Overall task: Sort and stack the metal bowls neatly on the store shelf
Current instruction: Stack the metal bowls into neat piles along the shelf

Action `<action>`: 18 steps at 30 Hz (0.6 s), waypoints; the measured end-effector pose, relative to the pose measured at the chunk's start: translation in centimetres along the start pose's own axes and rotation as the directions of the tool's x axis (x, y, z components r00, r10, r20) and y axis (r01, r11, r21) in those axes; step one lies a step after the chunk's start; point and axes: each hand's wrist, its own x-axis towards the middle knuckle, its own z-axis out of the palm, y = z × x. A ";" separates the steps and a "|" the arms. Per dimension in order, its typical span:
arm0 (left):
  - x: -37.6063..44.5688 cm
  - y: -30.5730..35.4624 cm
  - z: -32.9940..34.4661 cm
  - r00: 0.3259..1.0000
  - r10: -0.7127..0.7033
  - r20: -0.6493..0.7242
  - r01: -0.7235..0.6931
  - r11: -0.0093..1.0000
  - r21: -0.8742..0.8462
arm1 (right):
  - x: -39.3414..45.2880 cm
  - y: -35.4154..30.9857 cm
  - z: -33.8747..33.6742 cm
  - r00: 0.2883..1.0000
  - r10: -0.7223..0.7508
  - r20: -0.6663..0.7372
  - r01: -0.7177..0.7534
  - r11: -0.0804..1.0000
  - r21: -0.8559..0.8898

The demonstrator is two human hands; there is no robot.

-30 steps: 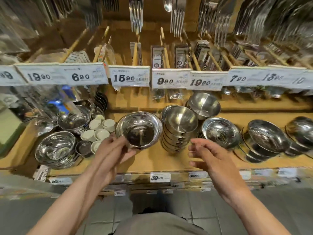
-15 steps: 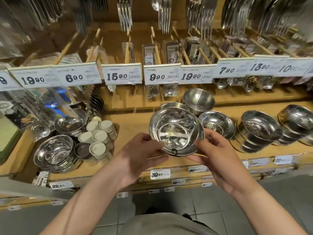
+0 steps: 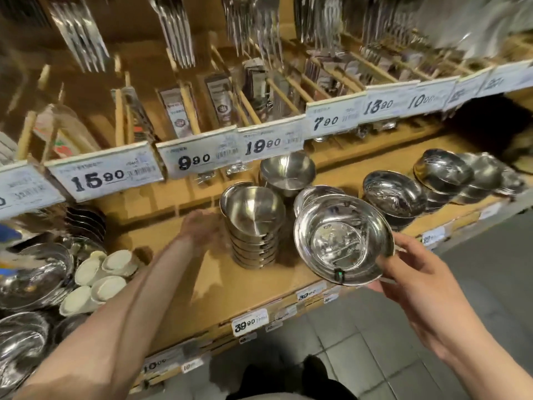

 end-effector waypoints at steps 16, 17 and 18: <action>5.6 -0.7 1.8 0.974 -0.179 -0.143 0.136 0.955 -0.265 | 0.7 1.4 1.0 0.989 -0.001 -0.145 0.008 0.999 0.050; 5.6 -0.8 0.9 0.965 -0.208 -0.157 0.155 0.943 -0.295 | 0.9 1.2 1.1 0.992 -0.006 -0.128 0.013 0.999 0.053; 5.5 -1.1 0.0 0.960 -0.224 -0.166 0.166 0.937 -0.306 | 1.1 1.1 1.2 0.994 -0.013 -0.108 0.019 0.998 0.057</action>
